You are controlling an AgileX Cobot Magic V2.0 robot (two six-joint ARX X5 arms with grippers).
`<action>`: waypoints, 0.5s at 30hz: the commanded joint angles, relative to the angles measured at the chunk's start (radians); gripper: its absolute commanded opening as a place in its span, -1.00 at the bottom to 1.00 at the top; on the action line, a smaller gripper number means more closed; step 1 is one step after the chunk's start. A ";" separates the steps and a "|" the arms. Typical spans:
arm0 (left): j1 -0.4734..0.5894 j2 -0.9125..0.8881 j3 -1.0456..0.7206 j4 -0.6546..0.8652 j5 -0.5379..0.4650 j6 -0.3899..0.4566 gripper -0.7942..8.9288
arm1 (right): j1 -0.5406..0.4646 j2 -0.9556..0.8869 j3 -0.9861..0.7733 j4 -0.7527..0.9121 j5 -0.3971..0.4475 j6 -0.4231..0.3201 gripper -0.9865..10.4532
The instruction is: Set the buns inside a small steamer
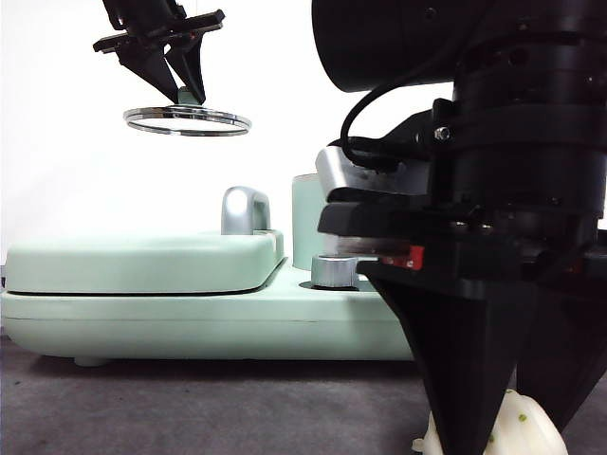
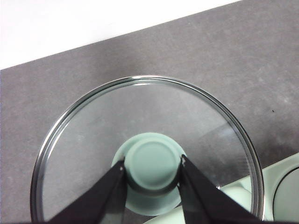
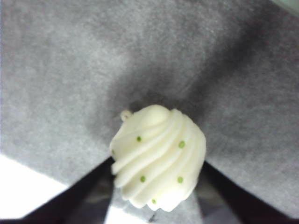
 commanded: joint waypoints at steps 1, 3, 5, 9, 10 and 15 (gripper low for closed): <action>-0.004 0.011 0.042 0.025 0.004 -0.005 -0.72 | 0.010 0.017 0.012 -0.004 -0.003 -0.005 -0.48; -0.004 0.011 0.042 0.025 0.004 -0.005 -0.72 | 0.003 0.010 0.039 -0.051 -0.011 -0.006 -0.48; -0.004 0.011 0.042 0.023 0.004 -0.005 -0.72 | -0.006 0.005 0.081 -0.117 -0.018 -0.021 -0.48; -0.004 0.011 0.042 0.019 0.004 -0.005 -0.72 | -0.040 0.005 0.220 -0.294 -0.019 -0.079 -0.48; -0.004 0.011 0.042 0.019 0.004 -0.005 -0.72 | -0.050 0.005 0.257 -0.329 -0.019 -0.095 -0.48; -0.004 0.011 0.042 0.019 0.004 -0.005 -0.72 | -0.134 0.006 0.490 -0.475 -0.019 -0.175 -0.48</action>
